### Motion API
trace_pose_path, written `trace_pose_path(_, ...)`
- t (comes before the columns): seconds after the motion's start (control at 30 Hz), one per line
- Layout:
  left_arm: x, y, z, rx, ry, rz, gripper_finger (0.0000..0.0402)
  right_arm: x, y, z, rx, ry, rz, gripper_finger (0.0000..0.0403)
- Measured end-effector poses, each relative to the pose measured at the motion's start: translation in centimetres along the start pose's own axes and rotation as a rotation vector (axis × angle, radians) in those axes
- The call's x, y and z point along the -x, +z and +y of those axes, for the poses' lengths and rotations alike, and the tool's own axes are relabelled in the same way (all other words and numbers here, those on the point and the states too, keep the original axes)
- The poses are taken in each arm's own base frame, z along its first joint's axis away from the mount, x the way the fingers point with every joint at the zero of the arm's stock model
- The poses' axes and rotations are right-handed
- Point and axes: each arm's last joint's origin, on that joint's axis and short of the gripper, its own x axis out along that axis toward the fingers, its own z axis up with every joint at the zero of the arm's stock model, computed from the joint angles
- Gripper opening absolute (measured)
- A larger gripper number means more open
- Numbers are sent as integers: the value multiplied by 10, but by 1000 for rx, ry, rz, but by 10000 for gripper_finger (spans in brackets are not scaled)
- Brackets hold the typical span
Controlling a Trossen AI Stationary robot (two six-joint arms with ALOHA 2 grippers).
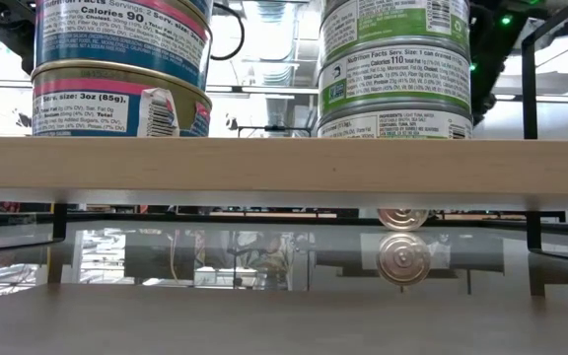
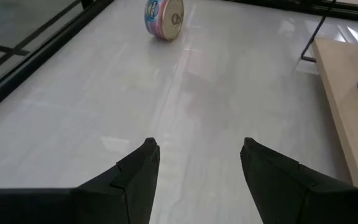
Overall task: Stack canned seafood by type on shelf
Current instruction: Stack the blue tuna can on top of the blue tuna can on the shelf
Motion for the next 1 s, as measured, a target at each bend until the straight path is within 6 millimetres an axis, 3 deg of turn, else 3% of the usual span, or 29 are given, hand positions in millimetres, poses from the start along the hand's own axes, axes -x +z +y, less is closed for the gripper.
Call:
trace_pose_path(0.13,0,0,0,22,3,-1,215,2,-13,-17,-45,33,-58,263)
trace_pose_path(0.27,0,2,0,27,3,-22,215,-1,-20,-23,-79,186,-176,299)
trace_pose_path(0.53,0,5,0,43,3,-50,215,-26,-25,-38,-38,254,-294,352)
trace_pose_path(0.77,0,3,0,45,7,-35,215,-61,-16,-57,-54,347,-269,356)
trace_pose_path(1.0,0,0,0,48,8,0,215,-91,-16,-50,-13,398,-180,348)
